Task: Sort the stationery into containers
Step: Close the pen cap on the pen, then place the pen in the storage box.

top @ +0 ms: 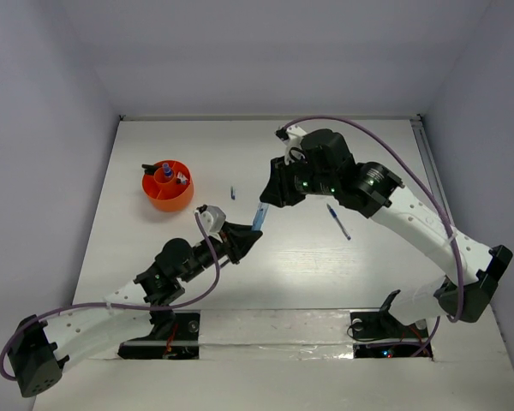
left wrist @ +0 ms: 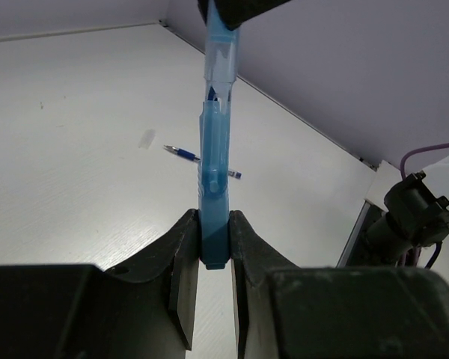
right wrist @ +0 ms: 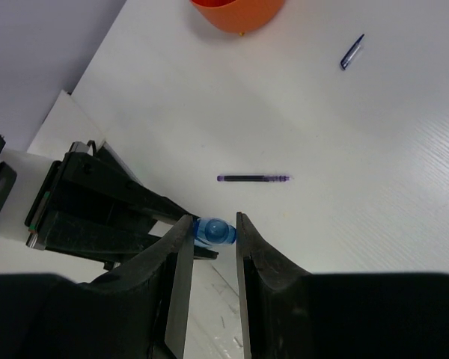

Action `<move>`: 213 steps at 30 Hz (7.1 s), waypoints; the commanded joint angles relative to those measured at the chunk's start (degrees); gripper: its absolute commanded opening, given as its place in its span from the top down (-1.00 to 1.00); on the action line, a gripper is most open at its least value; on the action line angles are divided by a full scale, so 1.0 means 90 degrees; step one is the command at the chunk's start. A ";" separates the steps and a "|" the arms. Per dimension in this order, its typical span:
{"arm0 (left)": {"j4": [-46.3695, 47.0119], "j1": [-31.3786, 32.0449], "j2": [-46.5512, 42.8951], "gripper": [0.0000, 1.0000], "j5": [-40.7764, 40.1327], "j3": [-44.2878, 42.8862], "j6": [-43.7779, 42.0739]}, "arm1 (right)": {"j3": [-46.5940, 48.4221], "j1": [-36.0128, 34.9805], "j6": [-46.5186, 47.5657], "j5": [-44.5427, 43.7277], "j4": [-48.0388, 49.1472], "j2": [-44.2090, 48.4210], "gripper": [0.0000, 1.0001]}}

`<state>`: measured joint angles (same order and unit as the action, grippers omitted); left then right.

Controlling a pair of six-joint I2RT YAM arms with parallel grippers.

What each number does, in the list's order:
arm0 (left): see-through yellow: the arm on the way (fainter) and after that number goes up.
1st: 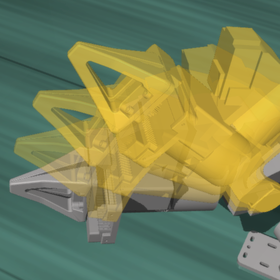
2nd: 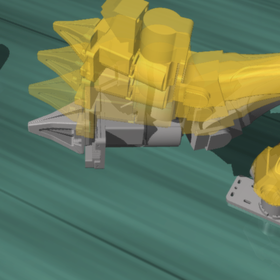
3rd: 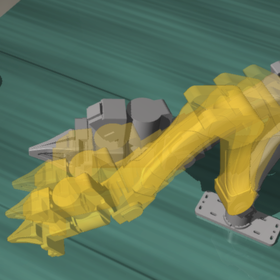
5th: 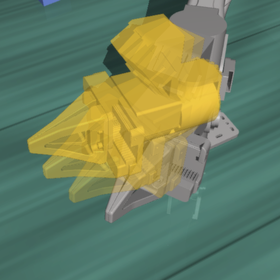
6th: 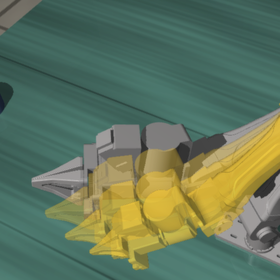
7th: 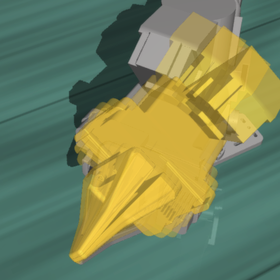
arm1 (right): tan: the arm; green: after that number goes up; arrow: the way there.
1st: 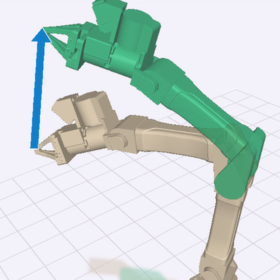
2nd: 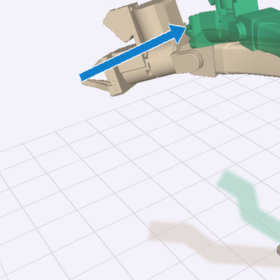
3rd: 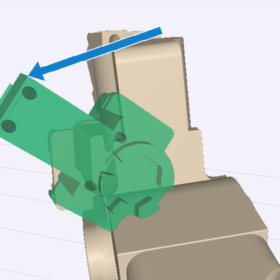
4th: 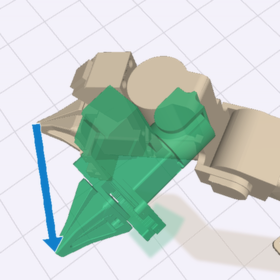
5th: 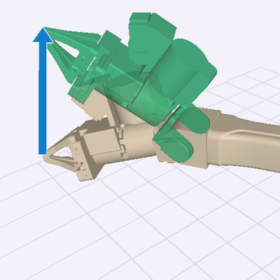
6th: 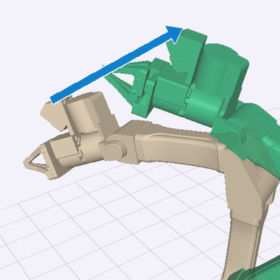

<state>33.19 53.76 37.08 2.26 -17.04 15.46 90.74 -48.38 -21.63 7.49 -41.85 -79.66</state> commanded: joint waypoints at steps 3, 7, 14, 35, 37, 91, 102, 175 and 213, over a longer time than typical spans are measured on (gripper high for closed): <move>0.0248 0.0082 0.0011 1.00 0.0315 -0.0343 -0.0126 | 0.0309 0.0161 0.0333 -0.0373 0.0479 -0.0192 0.72; 0.0287 0.0082 0.0021 1.00 0.0296 -0.0382 -0.0107 | 0.0240 0.0161 0.0313 -0.0256 0.0518 -0.0222 0.72; 0.0384 0.0082 -0.0145 1.00 -0.0056 -0.0392 0.0059 | -0.0062 0.0161 0.0235 -0.0060 0.0597 -0.0095 0.72; 0.0843 0.0082 0.0021 1.00 -0.0486 -0.0753 0.0157 | -0.2396 -0.0103 -0.0575 0.0311 0.2422 0.0891 0.79; 0.0873 0.0082 0.0030 1.00 -0.0495 -0.0763 0.0166 | -0.2484 -0.0171 -0.0624 0.0272 0.2452 0.0911 0.79; -0.0338 -0.0133 0.0665 1.00 -0.1951 -0.2940 -0.0165 | -0.5805 -0.1783 -0.1631 -0.1337 0.3432 0.0824 1.00; -0.0368 -0.0660 0.1398 1.00 -0.1512 -0.3264 0.0078 | -0.5815 -0.1783 -0.1718 -0.0519 0.4006 0.0179 1.00; -0.1608 -0.4303 0.3194 1.00 -0.4206 -0.2013 0.1700 | -0.5326 0.0678 0.0020 -0.0363 0.3146 0.2806 -0.30; -0.1236 -0.4303 0.3371 0.19 -0.4187 -0.1642 0.1924 | -0.5336 0.0678 0.0040 -0.0295 0.3146 0.2796 -0.29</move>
<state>20.34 15.29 69.34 -34.98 -32.36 32.32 42.89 -42.70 -22.22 3.88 -15.99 -55.07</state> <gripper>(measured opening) 0.399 0.646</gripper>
